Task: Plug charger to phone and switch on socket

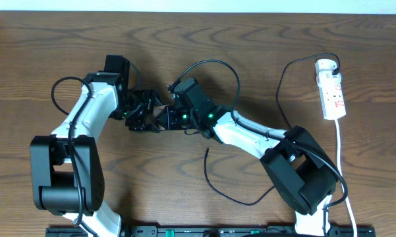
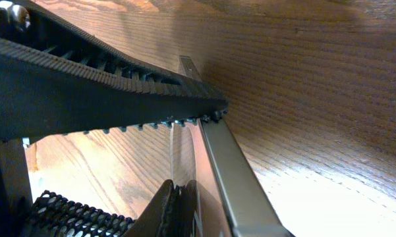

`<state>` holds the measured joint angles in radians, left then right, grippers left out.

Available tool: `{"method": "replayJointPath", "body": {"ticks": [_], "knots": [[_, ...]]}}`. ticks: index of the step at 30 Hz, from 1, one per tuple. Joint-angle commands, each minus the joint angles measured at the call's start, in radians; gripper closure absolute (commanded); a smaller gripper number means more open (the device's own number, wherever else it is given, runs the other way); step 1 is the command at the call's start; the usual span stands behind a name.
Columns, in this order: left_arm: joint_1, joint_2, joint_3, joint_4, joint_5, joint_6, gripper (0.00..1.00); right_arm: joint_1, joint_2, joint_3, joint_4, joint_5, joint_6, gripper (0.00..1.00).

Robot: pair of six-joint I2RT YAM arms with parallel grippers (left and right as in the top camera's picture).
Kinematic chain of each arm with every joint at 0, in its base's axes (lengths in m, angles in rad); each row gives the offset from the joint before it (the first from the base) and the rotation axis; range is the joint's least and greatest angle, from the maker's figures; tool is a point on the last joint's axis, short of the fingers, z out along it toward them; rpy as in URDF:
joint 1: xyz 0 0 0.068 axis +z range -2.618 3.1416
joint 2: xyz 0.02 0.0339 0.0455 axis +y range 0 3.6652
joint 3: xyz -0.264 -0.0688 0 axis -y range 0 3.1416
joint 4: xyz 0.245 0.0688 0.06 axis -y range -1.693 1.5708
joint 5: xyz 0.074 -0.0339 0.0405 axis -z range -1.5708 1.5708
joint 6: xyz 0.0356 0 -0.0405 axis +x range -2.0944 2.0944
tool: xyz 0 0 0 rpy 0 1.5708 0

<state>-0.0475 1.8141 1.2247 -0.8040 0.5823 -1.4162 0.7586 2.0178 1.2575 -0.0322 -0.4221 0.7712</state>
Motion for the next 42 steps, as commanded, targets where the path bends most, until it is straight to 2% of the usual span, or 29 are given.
{"method": "replayJointPath", "body": {"ticks": [1,16,19,42], "knots": [[-0.008,0.002,0.01,0.001,0.008,0.017,0.93,0.008,-0.003,0.016,0.019,-0.044,-0.016,0.82],[-0.008,0.002,0.01,0.001,0.008,0.028,0.93,0.008,-0.003,0.016,0.019,-0.04,-0.008,0.84],[-0.008,0.002,0.01,0.001,0.0,0.031,0.93,0.008,-0.003,0.016,0.019,-0.04,-0.001,0.82],[-0.008,0.002,0.01,0.001,-0.01,0.035,0.93,0.009,-0.004,0.016,0.033,-0.108,0.014,0.87]]}}
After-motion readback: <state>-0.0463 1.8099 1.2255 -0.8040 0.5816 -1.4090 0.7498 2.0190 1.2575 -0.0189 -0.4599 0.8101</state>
